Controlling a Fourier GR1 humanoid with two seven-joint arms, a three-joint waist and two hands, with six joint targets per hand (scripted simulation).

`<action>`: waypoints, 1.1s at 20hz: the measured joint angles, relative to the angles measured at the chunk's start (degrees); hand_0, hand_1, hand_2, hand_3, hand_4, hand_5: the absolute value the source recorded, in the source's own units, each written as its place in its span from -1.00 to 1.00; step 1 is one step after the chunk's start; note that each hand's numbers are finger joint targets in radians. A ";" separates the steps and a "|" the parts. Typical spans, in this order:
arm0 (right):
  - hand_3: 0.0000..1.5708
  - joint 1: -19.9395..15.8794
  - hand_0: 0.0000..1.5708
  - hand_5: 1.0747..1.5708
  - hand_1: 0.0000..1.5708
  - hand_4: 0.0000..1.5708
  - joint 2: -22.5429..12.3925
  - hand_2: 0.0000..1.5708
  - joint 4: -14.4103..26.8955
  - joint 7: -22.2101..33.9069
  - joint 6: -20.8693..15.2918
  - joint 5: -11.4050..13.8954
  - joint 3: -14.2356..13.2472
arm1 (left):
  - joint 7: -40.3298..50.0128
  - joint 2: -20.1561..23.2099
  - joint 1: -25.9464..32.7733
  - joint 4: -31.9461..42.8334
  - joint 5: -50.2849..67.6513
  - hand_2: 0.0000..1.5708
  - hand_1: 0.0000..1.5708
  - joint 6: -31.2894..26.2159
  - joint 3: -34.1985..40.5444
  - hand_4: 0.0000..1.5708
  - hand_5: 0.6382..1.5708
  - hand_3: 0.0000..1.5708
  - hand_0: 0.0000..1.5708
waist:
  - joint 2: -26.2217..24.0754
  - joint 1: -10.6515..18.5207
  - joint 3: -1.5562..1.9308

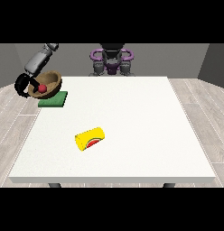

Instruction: Pick the cup and pour the ball into the bowl, then pick the bowl and place it on the pad

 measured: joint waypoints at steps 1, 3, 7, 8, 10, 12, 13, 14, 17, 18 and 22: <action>0.12 0.07 1.00 0.99 1.00 0.58 -0.37 1.00 0.22 0.10 0.67 -0.07 -0.03 | -0.08 -0.04 0.54 0.12 0.17 -1.00 -1.00 -0.32 0.08 -1.00 0.92 -1.00 -1.00 | -0.60 0.07 -0.03; 0.31 0.05 1.00 0.99 1.00 0.56 -0.35 1.00 -0.05 1.38 0.99 0.41 0.69 | -0.72 -1.28 1.85 0.65 -0.37 -1.00 -1.00 -0.10 -0.61 -1.00 0.92 -1.00 -1.00 | -2.53 -0.17 -0.06; 0.64 -1.05 1.00 1.00 1.00 0.56 0.87 1.00 -1.45 4.26 0.74 1.59 2.58 | -1.57 -1.52 2.33 2.63 -1.35 -1.00 -1.00 -0.08 -1.46 -1.00 0.91 -1.00 -1.00 | -4.70 -0.77 -0.10; 0.48 -1.19 1.00 1.00 1.00 0.53 1.29 1.00 -1.90 4.49 -0.01 2.13 3.11 | -2.06 -1.54 2.36 3.10 -1.54 -1.00 -1.00 -0.14 -1.54 -1.00 0.92 -1.00 -1.00 | -4.72 -0.78 -0.10; 0.65 -1.24 1.00 0.99 1.00 0.50 2.37 1.00 -1.85 4.48 -0.63 2.46 3.49 | -2.92 -1.74 2.38 3.18 -1.87 -1.00 -1.00 0.33 -1.64 -1.00 0.90 -1.00 -1.00 | -4.21 -0.84 -0.10; 0.51 -0.79 1.00 1.00 1.00 0.45 3.59 1.00 -1.35 4.23 -0.49 1.83 3.11 | -3.04 -1.29 2.45 3.63 -1.63 -1.00 -1.00 -0.07 -1.40 -1.00 0.90 -1.00 -1.00 | -4.25 -1.13 -0.08; 0.44 -0.56 1.00 0.99 1.00 0.42 3.87 1.00 -0.56 3.88 -0.69 1.75 2.87 | -2.64 -1.61 2.47 2.75 -1.45 -1.00 -1.00 0.17 -1.65 -1.00 0.90 -1.00 -1.00 | -4.16 -0.80 -0.07; 0.43 -0.14 1.00 0.98 1.00 0.37 3.87 1.00 -0.02 3.19 -0.69 1.69 2.63 | -2.50 -1.58 2.62 2.30 -1.21 -1.00 -1.00 0.22 -1.56 -1.00 0.91 -1.00 -1.00 | -4.03 -0.69 -0.06; 1.00 0.73 1.00 0.97 1.00 0.13 5.17 1.00 2.24 2.11 -0.45 0.18 1.05 | -1.64 -0.81 2.53 1.21 -0.36 -1.00 -1.00 0.35 -0.98 -1.00 0.90 -1.00 -1.00 | -3.16 -0.29 -0.03; 1.00 0.77 1.00 0.96 1.00 -0.36 5.47 1.00 2.99 2.12 -1.12 -0.35 0.34 | -1.81 -0.84 2.44 0.62 -0.24 -1.00 -1.00 0.64 -0.86 -1.00 0.89 -1.00 -1.00 | -2.49 -0.20 -0.01; 0.40 0.16 0.09 0.88 0.09 -1.00 0.93 0.02 5.34 2.90 -3.21 -1.77 -2.84 | -0.75 0.37 2.30 -1.19 0.84 -1.00 -1.00 0.80 -0.04 -1.00 0.88 -1.00 -1.00 | -0.81 0.04 0.01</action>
